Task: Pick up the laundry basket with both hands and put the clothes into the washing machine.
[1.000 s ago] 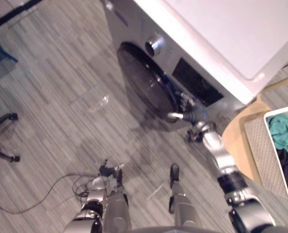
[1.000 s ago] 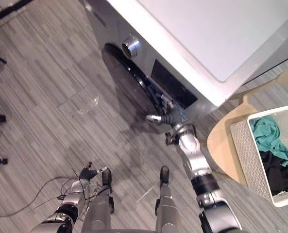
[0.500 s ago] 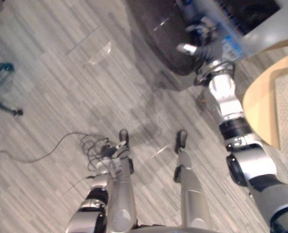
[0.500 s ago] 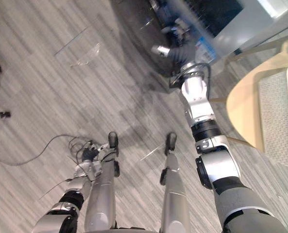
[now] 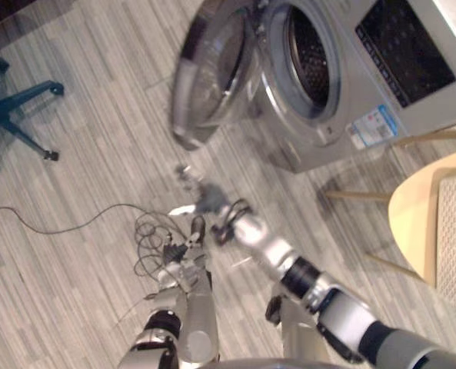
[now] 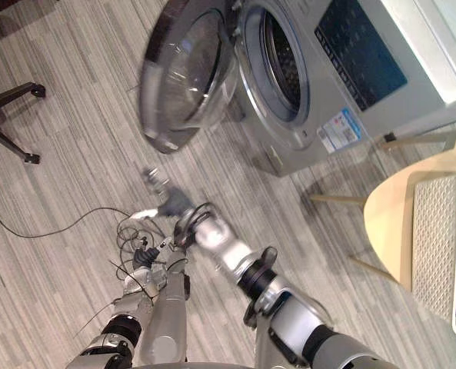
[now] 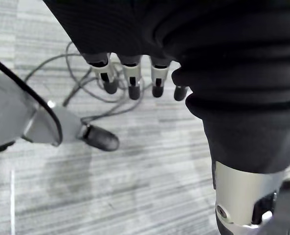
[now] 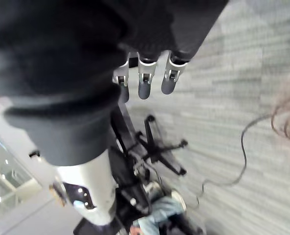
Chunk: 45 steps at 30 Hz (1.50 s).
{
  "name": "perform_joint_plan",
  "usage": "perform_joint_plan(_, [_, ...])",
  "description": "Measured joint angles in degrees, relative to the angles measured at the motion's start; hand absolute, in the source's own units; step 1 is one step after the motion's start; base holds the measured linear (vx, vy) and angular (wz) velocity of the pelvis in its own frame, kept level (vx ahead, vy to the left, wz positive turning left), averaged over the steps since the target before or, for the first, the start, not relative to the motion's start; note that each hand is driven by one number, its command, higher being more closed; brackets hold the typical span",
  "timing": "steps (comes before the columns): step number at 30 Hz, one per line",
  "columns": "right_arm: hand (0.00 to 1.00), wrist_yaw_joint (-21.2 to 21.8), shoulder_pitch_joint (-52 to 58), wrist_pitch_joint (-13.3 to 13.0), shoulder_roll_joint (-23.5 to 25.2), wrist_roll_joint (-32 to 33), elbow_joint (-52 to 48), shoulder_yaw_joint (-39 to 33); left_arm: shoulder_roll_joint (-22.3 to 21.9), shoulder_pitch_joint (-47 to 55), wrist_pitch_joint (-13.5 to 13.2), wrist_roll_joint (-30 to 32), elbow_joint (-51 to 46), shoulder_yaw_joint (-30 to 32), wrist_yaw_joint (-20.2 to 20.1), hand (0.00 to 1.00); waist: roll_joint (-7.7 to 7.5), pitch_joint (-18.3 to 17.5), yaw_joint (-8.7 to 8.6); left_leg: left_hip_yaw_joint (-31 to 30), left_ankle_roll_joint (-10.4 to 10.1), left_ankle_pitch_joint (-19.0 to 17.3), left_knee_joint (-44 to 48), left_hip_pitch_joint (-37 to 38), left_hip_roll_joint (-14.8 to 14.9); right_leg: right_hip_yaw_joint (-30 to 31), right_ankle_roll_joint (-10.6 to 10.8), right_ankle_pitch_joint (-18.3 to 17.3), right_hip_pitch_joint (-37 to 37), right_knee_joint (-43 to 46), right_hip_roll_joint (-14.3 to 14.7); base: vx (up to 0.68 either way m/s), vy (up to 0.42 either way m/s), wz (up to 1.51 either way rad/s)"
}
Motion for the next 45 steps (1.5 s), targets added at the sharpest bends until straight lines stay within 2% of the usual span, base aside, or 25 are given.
perform_joint_plan(2, [0.00,0.1,-1.5,0.0,0.4,0.5,-0.3,-0.5,0.0,-0.4,0.0,0.0,0.1,0.0,0.0,0.00,-0.14,-0.1,-0.07,-0.6,-0.1,0.1,0.0,1.2,-0.6,0.0,0.2,-0.1,2.0,-0.2,-0.5,0.10,0.048,0.42])
perform_joint_plan(6, [0.00,0.0,-2.3,-0.4,-0.2,0.6,-3.7,-3.1,0.9,-0.4,0.0,0.2,2.3,-0.1,0.0,0.00,-1.80,-2.0,-0.12,-0.3,-0.1,0.1,0.1,2.9,-1.7,1.6,1.2,-0.9,3.9,-0.2,-1.7,0.05,0.047,0.14])
perform_joint_plan(10, [0.00,0.1,-1.0,-1.7,-3.6,1.6,-8.9,-3.6,2.3,-2.2,1.2,2.5,5.1,-0.3,0.0,0.00,-1.85,-2.1,-2.13,0.7,-0.1,0.0,-0.1,4.2,-2.2,4.0,1.9,-1.4,4.2,-0.2,-1.9,-0.03,0.016,-0.13])
perform_joint_plan(13, [0.00,0.3,5.4,-1.9,-8.1,1.6,-11.4,-6.2,4.0,-4.1,1.8,3.7,5.9,-0.8,0.0,0.00,-2.50,-2.8,-4.42,2.8,-0.2,-0.2,-2.1,5.4,-2.1,7.6,2.3,-1.6,2.7,-0.3,-1.8,-0.07,0.008,-0.37])
perform_joint_plan(15, [0.00,1.3,13.6,-1.8,-11.6,1.6,-11.8,-12.3,6.2,-7.2,2.3,3.9,7.2,-0.9,-0.1,0.00,-2.96,-3.5,-6.54,4.2,0.3,0.1,-3.8,6.1,-2.3,9.7,2.9,-1.0,1.1,-0.3,-2.0,-0.09,0.011,-0.45])
perform_joint_plan(16, [0.00,1.3,15.6,-1.7,-12.4,1.6,-11.8,-14.2,7.0,-8.2,2.3,3.9,7.3,-1.1,-0.1,0.00,-3.14,-3.6,-7.02,4.5,0.4,0.2,-4.2,6.2,-2.4,10.3,3.0,-0.8,0.6,-0.3,-2.0,-0.07,0.013,-0.43])
perform_joint_plan(18, [0.00,1.4,23.5,-1.6,-15.2,1.6,-11.7,-21.4,11.4,-13.1,2.3,3.8,8.2,-1.2,-0.2,0.00,-3.90,-4.1,-9.57,6.1,0.5,0.4,-5.3,6.2,-2.4,12.7,2.8,0.3,-1.6,-0.3,-1.6,-0.06,0.013,-0.49])
perform_joint_plan(19, [0.00,1.6,25.1,-1.5,-15.7,1.6,-11.7,-22.9,12.8,-14.7,2.3,3.7,9.2,-1.2,-0.2,0.00,-3.92,-4.1,-9.89,6.7,0.5,0.4,-5.3,6.2,-2.3,13.2,2.7,0.7,-1.9,-0.3,-1.5,-0.04,0.008,-0.50])
perform_joint_plan(21, [0.00,2.5,31.4,-1.4,-16.8,1.8,-11.7,-29.1,19.1,-20.9,2.5,3.2,12.0,-1.2,-0.3,0.00,-4.03,-4.1,-12.75,9.3,0.4,0.4,-5.3,6.5,-2.0,15.9,2.9,2.0,-3.6,-0.3,-1.2,-0.04,0.003,-0.54])
perform_joint_plan(23, [0.00,2.9,34.8,-1.4,-16.8,1.9,-11.5,-32.0,22.9,-25.6,2.5,3.0,13.7,-1.2,-0.5,0.00,-4.34,-4.0,-14.00,11.1,0.3,0.3,-5.3,6.5,-1.6,17.7,3.2,2.6,-4.8,-0.3,-0.8,-0.04,-0.008,-0.56])
perform_joint_plan(24, [0.00,3.8,38.6,-1.4,-16.2,1.9,-11.5,-34.6,26.5,-29.9,2.5,1.9,14.3,-1.2,-0.6,0.00,-5.05,-4.1,-14.96,13.0,-0.1,-0.1,-5.3,6.5,-0.7,19.0,3.6,2.9,-5.9,-0.3,0.1,-0.04,-0.027,-0.59])
perform_joint_plan(26, [0.00,3.9,43.2,-1.2,-14.7,1.9,-11.8,-36.9,29.2,-34.0,2.4,0.5,14.2,-1.7,-1.6,0.00,-5.83,-4.2,-15.62,14.4,-0.6,-0.5,-5.1,6.3,0.6,20.3,3.8,3.1,-6.8,-0.3,1.4,-0.03,-0.044,-0.51])
perform_joint_plan(27, [0.00,4.1,45.9,-1.2,-13.3,1.9,-12.0,-38.5,30.5,-36.2,2.4,-0.2,13.9,-2.2,-2.0,0.00,-6.63,-4.3,-15.68,15.3,-1.3,-1.0,-4.2,5.9,1.6,20.6,3.8,3.0,-7.4,-0.3,2.3,-0.04,-0.100,-0.61])
perform_joint_plan(28, [0.00,4.3,50.3,-0.9,-11.4,2.0,-12.3,-40.7,32.0,-40.3,2.4,-0.5,13.8,-2.7,-2.9,0.00,-8.16,-5.3,-15.91,16.2,-2.7,-2.3,-0.9,3.3,3.7,21.3,3.9,3.0,-9.1,-0.3,3.7,-0.04,-0.109,-0.58])
perform_joint_plan(29, [0.00,4.4,51.8,-0.8,-10.7,2.1,-12.4,-41.6,32.5,-41.8,2.4,-0.5,13.6,-2.8,-3.0,0.00,-8.83,-5.8,-15.97,16.2,-3.5,-3.2,1.3,1.7,4.8,21.6,4.2,2.7,-9.8,-0.3,4.3,-0.04,-0.095,-0.58])
perform_joint_plan(30, [0.00,4.5,53.7,-0.7,-9.7,2.3,-13.0,-42.4,33.2,-43.6,2.4,-0.7,13.1,-2.7,-3.0,0.00,-9.60,-6.3,-16.09,16.1,-4.8,-4.9,5.4,-0.8,6.8,21.7,4.2,2.7,-10.7,-0.3,5.3,-0.03,-0.083,-0.58])
perform_joint_plan(31, [0.00,4.5,55.9,-0.8,-8.6,2.7,-14.4,-43.2,34.2,-45.7,2.4,-0.9,12.3,-2.7,-2.9,0.00,-9.82,-6.5,-16.17,15.2,-5.3,-8.1,12.3,-4.7,10.2,21.7,4.2,2.7,-11.4,-0.3,7.4,-0.04,-0.106,-0.83])
perform_joint_plan(32, [0.00,4.4,56.9,-0.9,-7.9,3.9,-15.3,-43.6,35.1,-47.1,2.5,-2.6,10.9,-2.7,-2.7,0.00,-9.86,-6.6,-16.01,14.1,-5.6,-11.4,19.4,-8.8,13.6,21.7,4.0,2.9,-12.0,-0.3,9.5,-0.04,-0.104,-0.84])
perform_joint_plan(34, [0.00,4.0,57.5,-1.4,-6.9,5.2,-16.3,-44.0,35.7,-49.9,2.5,-4.3,9.3,-2.8,-2.7,0.00,-9.81,-6.6,-16.06,12.5,-5.4,-14.9,26.4,-13.6,17.0,21.7,3.8,3.1,-13.5,-0.3,11.7,0.00,-0.054,-0.72])
perform_joint_plan(37, [0.00,3.5,57.5,-2.0,-4.5,7.5,-16.4,-44.1,36.0,-55.5,2.4,-6.5,8.3,-4.5,-2.7,0.00,-9.79,-6.6,-16.11,10.0,-4.8,-16.4,29.0,-19.4,18.4,19.6,4.9,7.2,-17.6,-0.3,12.8,0.02,-0.004,-0.41])
perform_joint_plan(38, [0.00,3.6,57.1,-2.0,-3.0,8.6,-16.4,-43.6,36.8,-56.8,2.4,-7.0,8.3,-4.6,-2.7,0.00,-9.71,-6.5,-16.14,9.8,-4.7,-16.1,28.7,-20.5,18.6,19.3,5.6,10.8,-19.3,-0.3,13.2,0.01,0.045,-0.27])
perform_joint_plan(41, [0.00,3.6,57.3,-2.0,-1.9,11.1,-16.5,-43.6,37.4,-56.8,2.5,-6.9,7.4,-4.6,-1.9,0.00,-9.70,-6.5,-16.20,9.9,-4.6,-16.0,28.0,-20.3,18.2,18.3,3.9,12.4,-19.2,-0.4,12.8,0.01,0.099,0.01])
perform_joint_plan(43, [0.00,3.6,57.3,-2.9,-1.9,12.8,-16.7,-43.6,37.9,-57.4,2.0,-7.6,4.1,-6.3,-2.3,0.00,-9.71,-6.5,-16.45,9.7,-4.3,-15.8,26.9,-20.3,17.2,17.9,3.7,12.5,-19.2,-0.4,12.0,-0.02,0.105,0.23])
perform_joint_plan(45, [0.00,3.8,57.4,-3.2,-1.8,14.0,-17.5,-43.5,38.3,-60.2,1.9,-9.2,3.6,-5.9,-2.0,0.00,-9.70,-6.5,-17.44,9.6,-3.9,-15.5,25.9,-20.0,16.2,16.9,3.7,12.5,-19.0,-0.4,11.3,-0.04,0.101,0.21])
